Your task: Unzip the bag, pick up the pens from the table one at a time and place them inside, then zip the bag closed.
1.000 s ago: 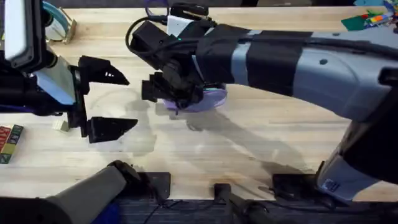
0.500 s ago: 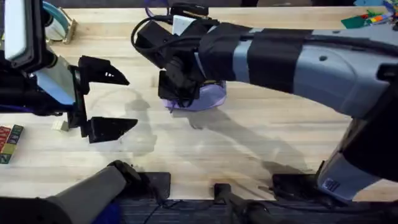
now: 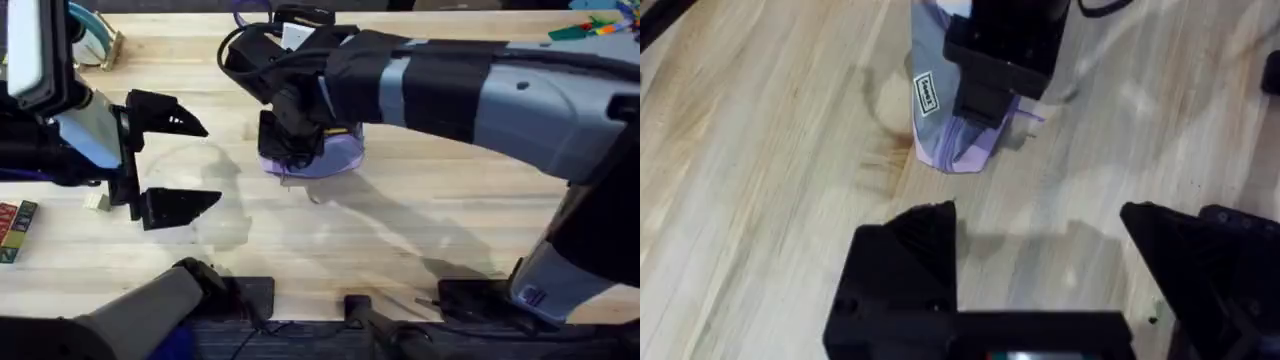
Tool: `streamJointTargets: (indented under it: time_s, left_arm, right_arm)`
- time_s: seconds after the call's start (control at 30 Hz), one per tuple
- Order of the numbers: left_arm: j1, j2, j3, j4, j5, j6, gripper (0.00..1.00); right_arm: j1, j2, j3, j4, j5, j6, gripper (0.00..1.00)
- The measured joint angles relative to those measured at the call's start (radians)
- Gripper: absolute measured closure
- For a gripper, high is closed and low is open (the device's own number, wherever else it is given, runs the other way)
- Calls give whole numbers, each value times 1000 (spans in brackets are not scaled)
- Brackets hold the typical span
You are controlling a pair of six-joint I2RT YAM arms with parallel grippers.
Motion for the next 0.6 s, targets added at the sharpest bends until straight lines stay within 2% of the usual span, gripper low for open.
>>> streamJointTargets:
  time_s: [0.3,0.6]
  left_arm:
    - [0,0,0,0,0,0,7]
    - [0,0,0,29,0,0,7]
  right_arm:
    - [0,-25,4,-3,-1,-151,970]
    - [-31,-60,14,-2,-3,-214,970]
